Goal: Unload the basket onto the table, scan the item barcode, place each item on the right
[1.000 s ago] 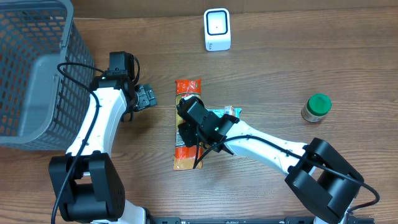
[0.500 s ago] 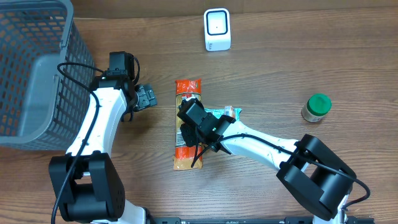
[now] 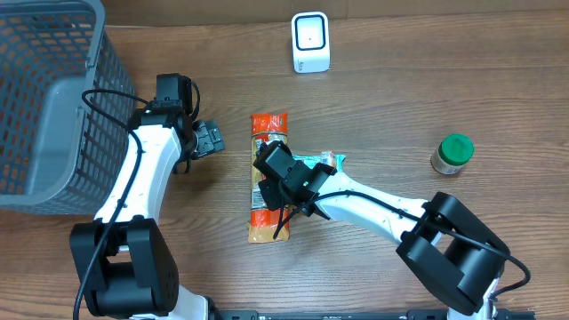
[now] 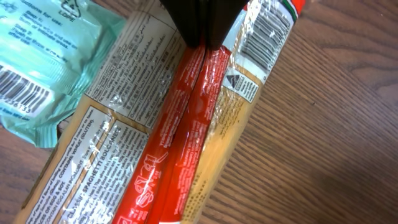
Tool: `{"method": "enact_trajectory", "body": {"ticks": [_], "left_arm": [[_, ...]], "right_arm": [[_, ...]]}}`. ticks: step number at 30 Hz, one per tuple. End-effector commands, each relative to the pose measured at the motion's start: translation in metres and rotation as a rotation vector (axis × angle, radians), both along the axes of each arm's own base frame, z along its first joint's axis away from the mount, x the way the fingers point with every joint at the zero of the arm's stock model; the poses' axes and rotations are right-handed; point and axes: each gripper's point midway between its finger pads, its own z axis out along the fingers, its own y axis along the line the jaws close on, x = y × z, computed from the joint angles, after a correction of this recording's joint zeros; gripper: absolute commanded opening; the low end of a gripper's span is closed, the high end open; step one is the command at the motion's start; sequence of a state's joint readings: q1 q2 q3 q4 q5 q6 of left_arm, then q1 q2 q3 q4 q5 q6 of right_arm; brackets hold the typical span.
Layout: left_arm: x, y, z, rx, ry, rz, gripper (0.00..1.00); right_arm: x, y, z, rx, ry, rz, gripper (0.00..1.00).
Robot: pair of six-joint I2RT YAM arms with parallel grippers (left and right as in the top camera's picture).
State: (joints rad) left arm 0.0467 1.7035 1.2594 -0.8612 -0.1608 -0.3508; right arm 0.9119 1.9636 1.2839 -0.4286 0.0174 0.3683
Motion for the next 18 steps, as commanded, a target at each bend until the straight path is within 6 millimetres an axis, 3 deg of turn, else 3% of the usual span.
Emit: {"method": "enact_trajectory", "body": {"ticks": [1, 6, 12, 18], "left_arm": [[0.004, 0.000, 0.010, 0.005, -0.030, -0.015, 1.00], [0.004, 0.000, 0.010, 0.005, -0.030, -0.015, 1.00], [0.004, 0.000, 0.010, 0.005, -0.030, -0.015, 1.00], [0.004, 0.000, 0.010, 0.005, -0.030, -0.015, 1.00]], "right_arm": [[0.012, 0.001, 0.049, 0.015, -0.132, 0.049, 0.04], [0.018, -0.022, 0.063, -0.098, -0.222, 0.062, 0.04], [0.013, -0.030, 0.059, -0.154, -0.219, 0.107, 0.04], [0.022, -0.043, 0.069, -0.254, -0.319, 0.095, 0.04]]}}
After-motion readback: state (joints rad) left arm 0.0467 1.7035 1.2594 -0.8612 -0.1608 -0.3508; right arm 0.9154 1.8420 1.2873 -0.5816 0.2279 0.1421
